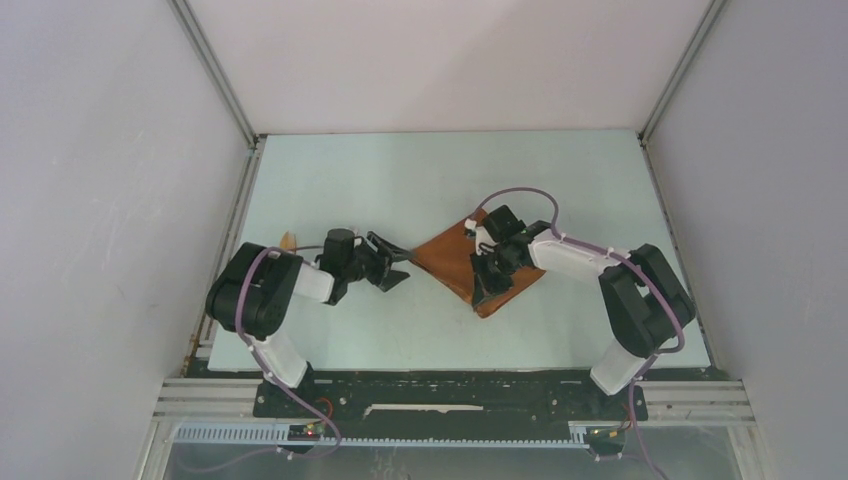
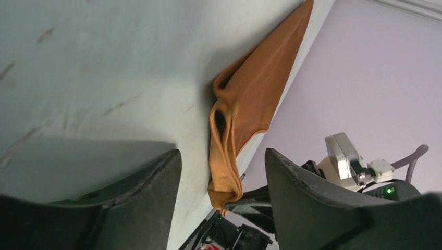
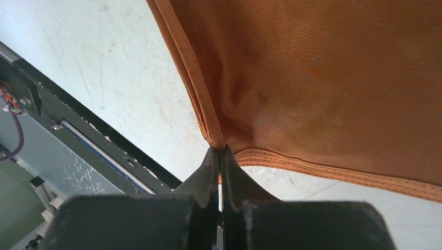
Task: Fold the napkin into a case and place the utensils inside
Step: Pick up the lower triangle-folded napkin from the center of the board.
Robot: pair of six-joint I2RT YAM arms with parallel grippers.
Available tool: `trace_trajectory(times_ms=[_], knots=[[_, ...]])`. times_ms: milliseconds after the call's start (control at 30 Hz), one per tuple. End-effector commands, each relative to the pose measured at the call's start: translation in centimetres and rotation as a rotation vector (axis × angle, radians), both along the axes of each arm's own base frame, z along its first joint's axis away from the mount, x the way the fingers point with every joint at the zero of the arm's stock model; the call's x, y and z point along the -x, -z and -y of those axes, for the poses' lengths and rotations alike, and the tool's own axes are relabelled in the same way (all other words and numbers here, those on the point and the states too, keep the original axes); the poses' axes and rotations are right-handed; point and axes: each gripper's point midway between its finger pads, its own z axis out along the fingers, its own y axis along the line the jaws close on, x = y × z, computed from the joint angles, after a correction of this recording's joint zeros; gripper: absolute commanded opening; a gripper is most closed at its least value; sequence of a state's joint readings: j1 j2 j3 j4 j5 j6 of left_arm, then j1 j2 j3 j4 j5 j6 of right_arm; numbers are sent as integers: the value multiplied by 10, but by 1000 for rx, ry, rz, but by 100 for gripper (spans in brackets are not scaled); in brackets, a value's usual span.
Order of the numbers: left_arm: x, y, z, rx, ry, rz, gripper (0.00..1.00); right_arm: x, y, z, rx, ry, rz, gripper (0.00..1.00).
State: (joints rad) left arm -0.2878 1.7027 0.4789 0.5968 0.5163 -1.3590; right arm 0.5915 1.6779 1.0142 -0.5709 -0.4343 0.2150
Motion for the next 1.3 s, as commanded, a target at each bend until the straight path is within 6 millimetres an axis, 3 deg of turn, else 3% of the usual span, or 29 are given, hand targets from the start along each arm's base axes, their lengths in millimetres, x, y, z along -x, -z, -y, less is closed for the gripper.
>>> trace_trajectory(times_ms=[0,267,567,733,867,967,1067,1267], knots=[[-23,-5,8,-10,-21,66,67,-14,-20,1,-76,35,60,0],[-30,-6,9,-84,-10,96,48,-17,-21,3,-90,46,67,0],[-37,-17,11,-149,18,118,33,-18,-21,7,-89,60,70,0],[-37,-15,12,-155,24,107,33,-19,-23,7,-95,65,73,0],[-25,-8,7,-158,6,75,52,-20,-24,9,-96,70,75,0],[-22,-6,8,-141,5,68,56,-21,-25,9,-99,70,77,0],[-27,-5,12,-125,10,69,54,-21,-24,9,-100,70,73,0],[-33,1,15,-118,10,66,41,-20,-21,9,-95,69,67,0]])
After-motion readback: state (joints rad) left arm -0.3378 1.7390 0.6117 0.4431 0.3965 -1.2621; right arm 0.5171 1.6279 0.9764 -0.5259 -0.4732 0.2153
